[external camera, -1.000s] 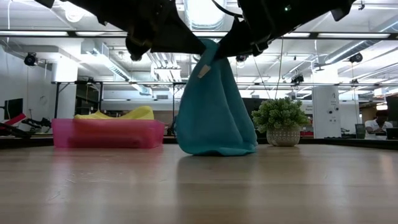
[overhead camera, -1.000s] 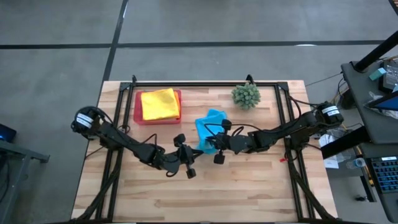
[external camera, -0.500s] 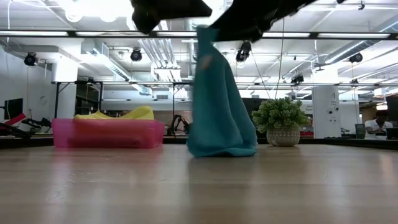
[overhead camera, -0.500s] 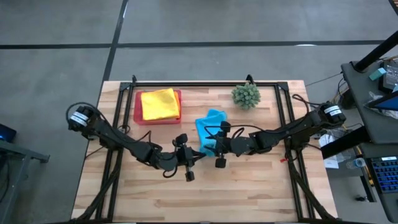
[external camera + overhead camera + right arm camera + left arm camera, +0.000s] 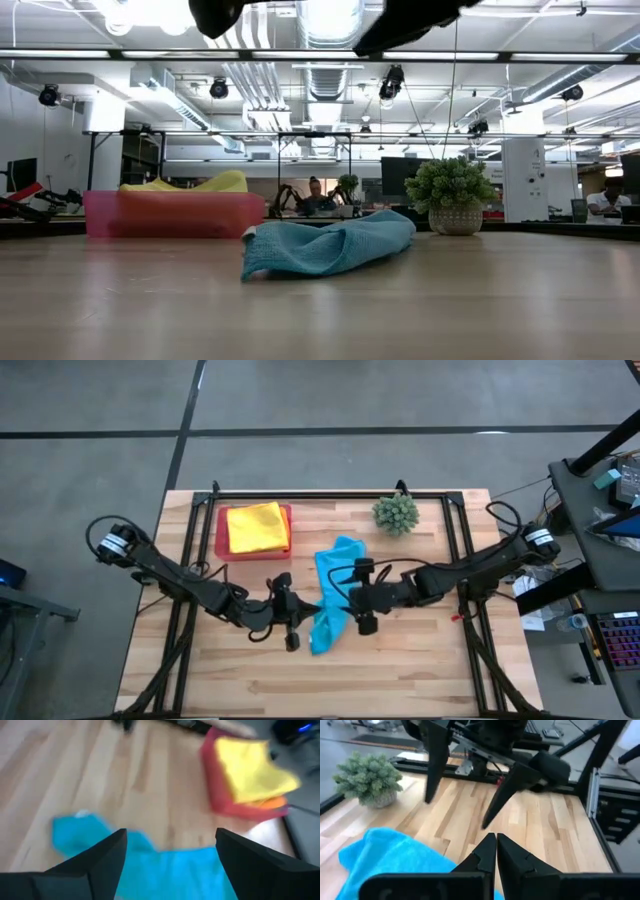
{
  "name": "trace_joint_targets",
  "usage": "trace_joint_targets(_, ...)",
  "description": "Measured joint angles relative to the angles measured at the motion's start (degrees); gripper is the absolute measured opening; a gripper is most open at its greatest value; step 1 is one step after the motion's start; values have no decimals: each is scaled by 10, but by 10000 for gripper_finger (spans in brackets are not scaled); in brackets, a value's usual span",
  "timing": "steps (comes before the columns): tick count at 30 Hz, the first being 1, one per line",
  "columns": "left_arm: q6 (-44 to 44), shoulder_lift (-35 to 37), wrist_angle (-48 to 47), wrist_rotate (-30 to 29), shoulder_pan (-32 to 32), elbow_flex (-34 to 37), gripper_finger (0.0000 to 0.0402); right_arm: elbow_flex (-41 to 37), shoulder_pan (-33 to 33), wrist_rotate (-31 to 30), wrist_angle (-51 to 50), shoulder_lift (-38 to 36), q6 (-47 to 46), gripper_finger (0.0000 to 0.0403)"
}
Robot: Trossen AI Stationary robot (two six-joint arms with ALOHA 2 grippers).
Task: Fold microfiber towels
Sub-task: Fold the blue towel
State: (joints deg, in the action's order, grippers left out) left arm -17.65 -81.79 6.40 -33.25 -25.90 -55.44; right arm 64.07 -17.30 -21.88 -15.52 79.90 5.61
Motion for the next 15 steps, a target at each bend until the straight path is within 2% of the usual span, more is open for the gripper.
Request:
trace_joint_targets(4, -2, -7, 0, 58, -4, 12, 0, -8, -8, 39, -38, -2, -16, 293)
trace_joint_targets(7, -15, -31, -2, 64, -8, 17, 0, -38, -11, 59, -20, 1, -35, 283)
trace_joint_targets(15, -83, -116, 6, 61, 20, 10, 0, -101, -11, 53, -19, 5, -123, 257)
